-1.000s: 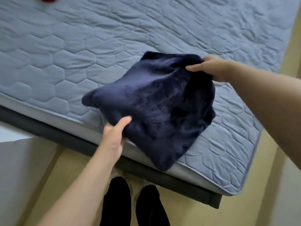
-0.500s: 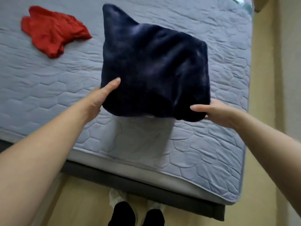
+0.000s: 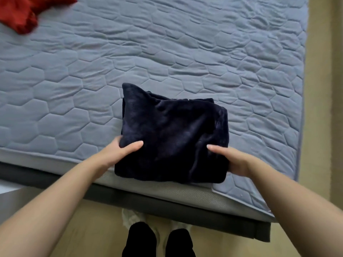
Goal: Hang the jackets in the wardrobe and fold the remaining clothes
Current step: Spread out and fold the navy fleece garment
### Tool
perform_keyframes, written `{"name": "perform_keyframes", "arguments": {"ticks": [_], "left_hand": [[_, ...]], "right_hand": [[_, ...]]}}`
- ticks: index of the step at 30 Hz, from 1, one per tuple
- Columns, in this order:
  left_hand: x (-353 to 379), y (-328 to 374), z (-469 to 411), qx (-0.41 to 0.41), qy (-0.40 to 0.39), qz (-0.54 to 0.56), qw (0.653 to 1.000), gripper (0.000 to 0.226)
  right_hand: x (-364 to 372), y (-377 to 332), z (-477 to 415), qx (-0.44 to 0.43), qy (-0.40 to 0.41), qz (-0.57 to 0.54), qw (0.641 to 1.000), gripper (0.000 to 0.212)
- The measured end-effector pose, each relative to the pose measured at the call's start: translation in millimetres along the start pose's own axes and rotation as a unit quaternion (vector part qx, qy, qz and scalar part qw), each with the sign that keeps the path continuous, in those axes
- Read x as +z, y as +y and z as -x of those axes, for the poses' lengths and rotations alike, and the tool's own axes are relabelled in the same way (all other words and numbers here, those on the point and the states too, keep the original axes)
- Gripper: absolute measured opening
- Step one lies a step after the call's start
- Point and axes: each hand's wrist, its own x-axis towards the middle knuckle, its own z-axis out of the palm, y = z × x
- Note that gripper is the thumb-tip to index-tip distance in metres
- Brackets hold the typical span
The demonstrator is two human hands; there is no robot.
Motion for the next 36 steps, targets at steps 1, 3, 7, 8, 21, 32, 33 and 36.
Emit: {"name": "perform_keyframes", "arguments": {"ticks": [1, 3, 7, 8, 21, 32, 33, 36], "left_hand": [[2.8, 6.9, -6.0, 0.017, 0.030, -0.008, 0.999, 0.074], [11.7, 21.2, -18.8, 0.043, 0.103, 0.022, 0.994, 0.044], [13.4, 34.9, -39.7, 0.109, 0.236, 0.112, 0.959, 0.018], [9.4, 31.7, -45.6, 0.121, 0.254, 0.116, 0.953, 0.017], [42.4, 33.7, -42.0, 0.328, 0.295, -0.492, 0.751, 0.065], [33.0, -23.5, -164.8, 0.253, 0.244, -0.601, 0.718, 0.069], [32.7, -22.3, -164.8, 0.248, 0.248, -0.589, 0.728, 0.070], [29.3, -16.3, -150.5, 0.183, 0.276, -0.540, 0.774, 0.076]], "right_hand": [[2.8, -7.0, -4.4, -0.009, 0.028, -0.042, 0.999, 0.052], [14.7, -17.0, -12.5, -0.031, 0.097, -0.080, 0.992, 0.045], [27.5, -24.6, -23.3, -0.165, 0.174, -0.195, 0.951, 0.033], [26.8, -25.4, -25.1, -0.182, 0.189, -0.210, 0.942, 0.033], [88.0, -53.8, -31.6, -0.416, 0.421, 0.429, 0.683, 0.066], [73.9, -25.7, -161.2, -0.341, 0.388, 0.588, 0.623, 0.066], [74.5, -25.9, -161.0, -0.333, 0.393, 0.584, 0.628, 0.066], [73.5, -26.2, -143.7, -0.259, 0.428, 0.554, 0.665, 0.068]]}}
